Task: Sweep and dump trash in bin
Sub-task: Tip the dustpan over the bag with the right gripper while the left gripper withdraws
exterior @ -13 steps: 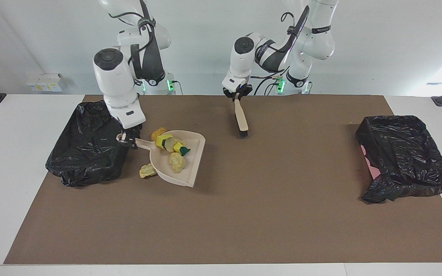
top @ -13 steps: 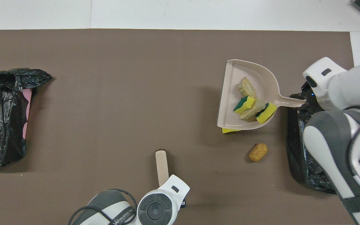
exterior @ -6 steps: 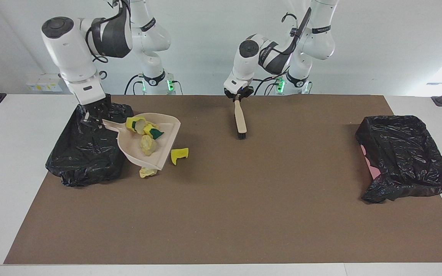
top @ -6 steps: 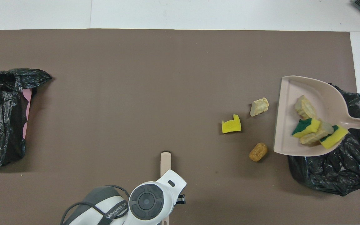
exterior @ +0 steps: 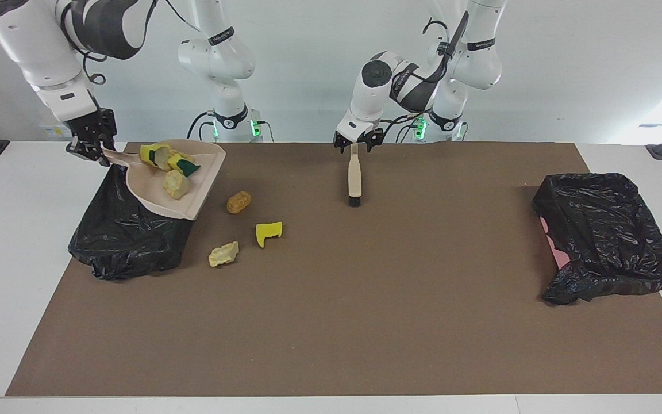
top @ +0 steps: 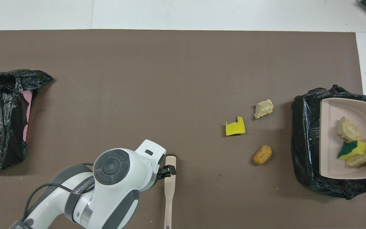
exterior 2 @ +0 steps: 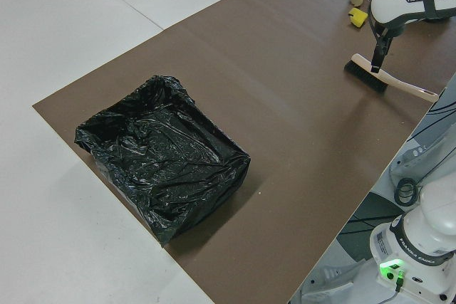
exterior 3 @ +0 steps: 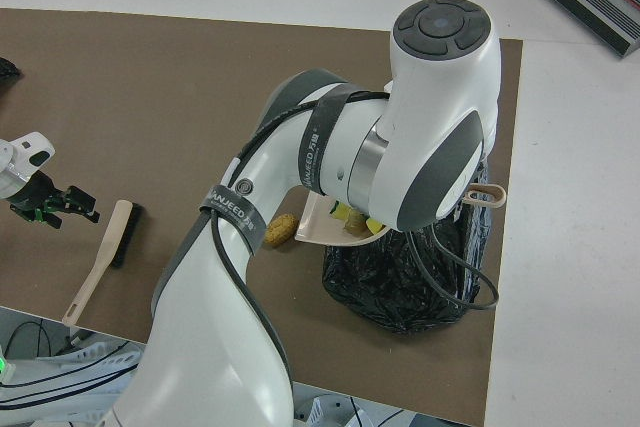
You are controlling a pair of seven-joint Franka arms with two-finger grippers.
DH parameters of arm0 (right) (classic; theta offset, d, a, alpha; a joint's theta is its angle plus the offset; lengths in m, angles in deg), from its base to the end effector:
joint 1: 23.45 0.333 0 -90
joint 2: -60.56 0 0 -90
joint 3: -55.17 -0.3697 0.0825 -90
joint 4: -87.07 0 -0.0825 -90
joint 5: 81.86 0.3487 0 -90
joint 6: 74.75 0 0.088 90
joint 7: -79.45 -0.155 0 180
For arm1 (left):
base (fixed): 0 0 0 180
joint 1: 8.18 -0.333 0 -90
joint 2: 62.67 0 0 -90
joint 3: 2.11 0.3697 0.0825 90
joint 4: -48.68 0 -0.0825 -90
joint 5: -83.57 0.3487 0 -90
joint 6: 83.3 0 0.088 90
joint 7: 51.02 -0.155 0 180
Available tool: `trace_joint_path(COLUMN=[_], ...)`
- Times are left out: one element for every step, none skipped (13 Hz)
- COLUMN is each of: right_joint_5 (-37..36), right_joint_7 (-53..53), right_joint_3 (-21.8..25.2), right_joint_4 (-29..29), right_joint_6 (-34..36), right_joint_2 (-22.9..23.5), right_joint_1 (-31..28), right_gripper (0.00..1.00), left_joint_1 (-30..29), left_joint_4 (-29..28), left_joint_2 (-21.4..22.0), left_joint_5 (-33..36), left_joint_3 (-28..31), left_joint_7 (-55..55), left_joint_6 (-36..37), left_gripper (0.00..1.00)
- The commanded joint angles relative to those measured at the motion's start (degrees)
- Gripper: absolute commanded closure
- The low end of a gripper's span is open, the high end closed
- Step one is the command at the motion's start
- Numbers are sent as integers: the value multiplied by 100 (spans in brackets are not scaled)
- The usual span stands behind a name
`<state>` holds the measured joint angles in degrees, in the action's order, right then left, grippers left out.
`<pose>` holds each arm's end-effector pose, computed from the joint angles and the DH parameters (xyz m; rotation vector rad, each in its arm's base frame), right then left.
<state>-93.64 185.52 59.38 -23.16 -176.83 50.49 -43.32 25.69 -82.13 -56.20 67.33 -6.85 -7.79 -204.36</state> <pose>0.4152 -0.2183 0.5813 2.2405 2.0288 -0.2384 0.3405 -0.3040 0.4238 2.9710 0.3512 -0.2895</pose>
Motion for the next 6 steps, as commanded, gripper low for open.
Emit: trace_joint_path(right_joint_5=[-884,-1061,-1254,-1482,-1719,-1809], right_joint_7=[71,71,45,-8,-8,-8], right_joint_3=[-86,-86,-78,-78,-86,-86], right_joint_4=[-51,-77,-121,-156,-296,-454], right_joint_6=[-135,-284,-459,-653,-968,-1154], right_joint_2=[-100,-92,-100,-109,-153,-249], right_joint_1=[9,1,-17,-17,-8,1], right_gripper=[100,100,100,100,100,100], left_joint_1=[-511,-739,-933,-1135,-1381,-1609], left_joint_4=[476,625,809,994,1126,1223], left_joint_2=[-102,-93,-102,-120,-172,-190], left_joint_5=[24,198,400,446,446,472], left_joint_3=[-45,-45,-54,-45,-54,-54], left_joint_7=[-50,-207,-513,-899,-1260,-1586], left_joint_6=[285,337,495,644,741,795], left_gripper=[0,0,0,0,0,0])
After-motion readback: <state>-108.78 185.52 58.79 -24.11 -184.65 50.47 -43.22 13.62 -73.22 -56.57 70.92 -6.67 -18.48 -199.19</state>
